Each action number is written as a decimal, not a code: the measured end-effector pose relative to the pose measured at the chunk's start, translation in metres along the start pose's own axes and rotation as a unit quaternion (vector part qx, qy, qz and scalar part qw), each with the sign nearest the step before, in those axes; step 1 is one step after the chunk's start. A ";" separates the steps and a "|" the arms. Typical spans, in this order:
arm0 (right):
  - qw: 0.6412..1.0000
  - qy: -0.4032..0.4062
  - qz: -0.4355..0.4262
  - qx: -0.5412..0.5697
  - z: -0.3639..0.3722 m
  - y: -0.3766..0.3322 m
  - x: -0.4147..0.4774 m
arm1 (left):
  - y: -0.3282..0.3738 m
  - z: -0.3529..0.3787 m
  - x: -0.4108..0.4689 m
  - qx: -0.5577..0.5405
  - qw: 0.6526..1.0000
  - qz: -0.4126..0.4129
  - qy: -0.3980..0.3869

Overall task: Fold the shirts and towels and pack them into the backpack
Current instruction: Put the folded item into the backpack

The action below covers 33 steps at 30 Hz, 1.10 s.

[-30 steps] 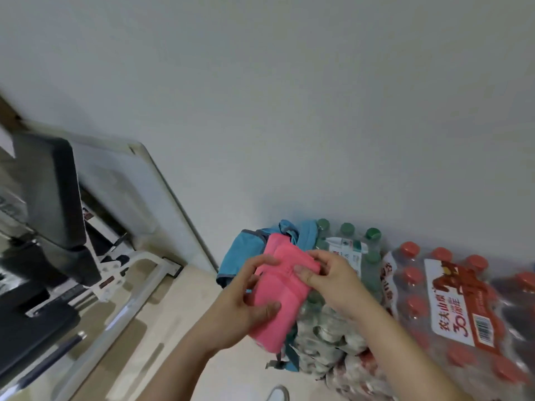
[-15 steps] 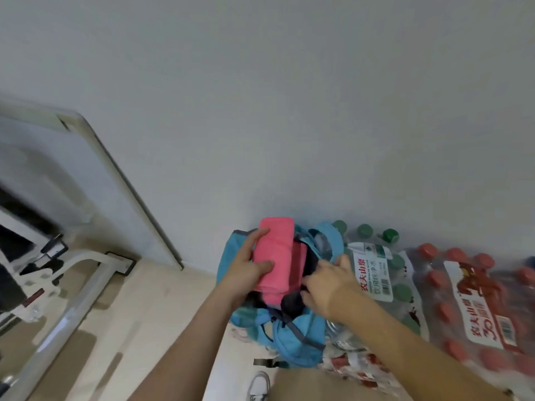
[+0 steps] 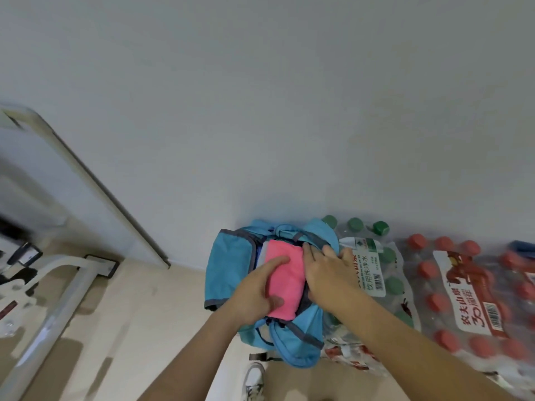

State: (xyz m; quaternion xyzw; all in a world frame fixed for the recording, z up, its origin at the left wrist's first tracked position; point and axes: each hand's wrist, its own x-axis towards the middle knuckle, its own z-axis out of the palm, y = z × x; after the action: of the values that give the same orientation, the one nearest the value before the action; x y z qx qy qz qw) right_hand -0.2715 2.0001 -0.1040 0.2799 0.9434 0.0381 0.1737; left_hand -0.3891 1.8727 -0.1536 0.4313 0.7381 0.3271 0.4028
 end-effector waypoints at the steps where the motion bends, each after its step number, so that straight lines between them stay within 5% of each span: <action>1: 1.000 0.000 0.003 0.002 0.002 0.001 0.000 | 0.001 0.002 0.001 0.049 0.999 0.005 -0.001; 3: 1.000 0.006 0.001 0.009 0.004 0.004 0.000 | 0.007 0.002 0.003 0.199 0.980 0.007 0.018; 5: 1.000 0.012 -0.010 0.021 0.003 0.009 -0.002 | 0.015 -0.003 0.005 0.382 0.921 0.019 0.075; 8: 0.997 0.035 -0.040 0.047 0.006 0.019 -0.010 | 0.016 -0.008 0.012 0.473 0.874 0.096 0.057; 12: 0.990 0.097 -0.077 0.062 0.020 0.039 -0.021 | 0.002 -0.011 0.025 0.488 0.864 0.115 -0.044; 20: 0.987 0.113 -0.065 0.099 0.022 0.042 -0.026 | 0.004 0.013 0.049 0.479 0.872 0.086 -0.047; 24: 0.986 0.091 -0.058 0.124 0.021 0.041 -0.029 | 0.004 -0.003 0.051 0.354 0.927 0.104 -0.065; 27: 0.984 0.043 -0.045 0.164 0.017 0.039 -0.032 | 0.010 -0.022 0.045 0.225 0.964 0.141 0.004; 33: 0.971 0.064 -0.034 0.227 0.009 0.027 -0.046 | 0.018 -0.011 0.020 0.396 0.908 0.125 -0.048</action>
State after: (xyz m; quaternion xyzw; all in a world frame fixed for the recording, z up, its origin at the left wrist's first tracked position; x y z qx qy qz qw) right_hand -0.2182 1.9980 -0.0935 0.2767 0.9456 -0.1649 0.0460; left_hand -0.3979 1.8968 -0.1404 0.6596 0.7266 0.0345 0.1893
